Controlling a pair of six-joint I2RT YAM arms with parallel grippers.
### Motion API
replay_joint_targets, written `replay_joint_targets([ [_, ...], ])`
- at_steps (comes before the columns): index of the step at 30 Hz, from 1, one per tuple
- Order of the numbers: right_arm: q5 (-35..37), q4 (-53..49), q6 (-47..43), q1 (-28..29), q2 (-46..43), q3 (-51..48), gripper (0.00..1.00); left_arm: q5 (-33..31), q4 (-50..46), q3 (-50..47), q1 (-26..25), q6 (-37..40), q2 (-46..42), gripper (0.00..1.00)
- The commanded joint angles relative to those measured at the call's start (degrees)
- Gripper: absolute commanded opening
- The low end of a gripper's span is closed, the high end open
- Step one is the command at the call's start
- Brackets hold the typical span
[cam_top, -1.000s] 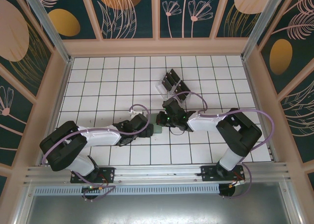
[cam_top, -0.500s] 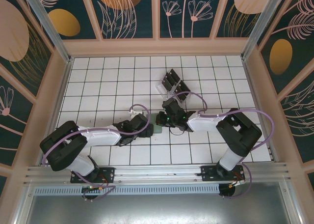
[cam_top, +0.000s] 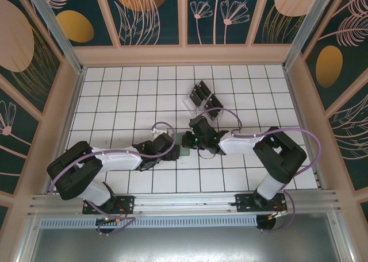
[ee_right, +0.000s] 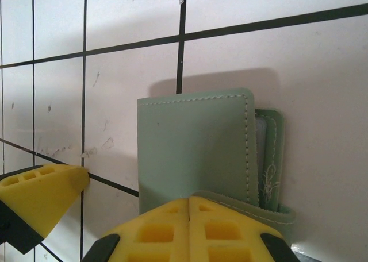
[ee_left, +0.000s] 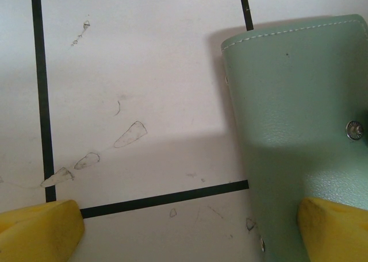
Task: Put the credit cards into the card holder
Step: Close the button on the card holder.
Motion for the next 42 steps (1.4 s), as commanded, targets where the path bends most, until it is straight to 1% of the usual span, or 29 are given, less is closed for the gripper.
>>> replay_joint_targets([
  [1,-0.5,1.6,0.7,0.7,-1.6,1.4,0.00,3.4,0.5,-3.0,0.9,0.2,5.6,0.98],
  [15,-1.1,2.2,0.7,1.2,-0.4,2.5,0.00,3.6,0.9,-3.2,0.9,0.1,5.7,0.98],
  [22,-2.0,2.0,0.6,1.2,1.9,3.0,0.00,3.6,1.0,-3.3,0.9,0.1,5.7,0.97],
  [34,-1.6,2.6,1.2,1.0,4.2,0.9,0.00,3.6,1.1,-3.7,1.0,-0.1,5.5,0.98],
  [42,-2.3,4.2,2.9,-1.0,4.2,-1.1,0.00,3.7,1.3,-3.7,1.0,0.0,5.6,0.98],
])
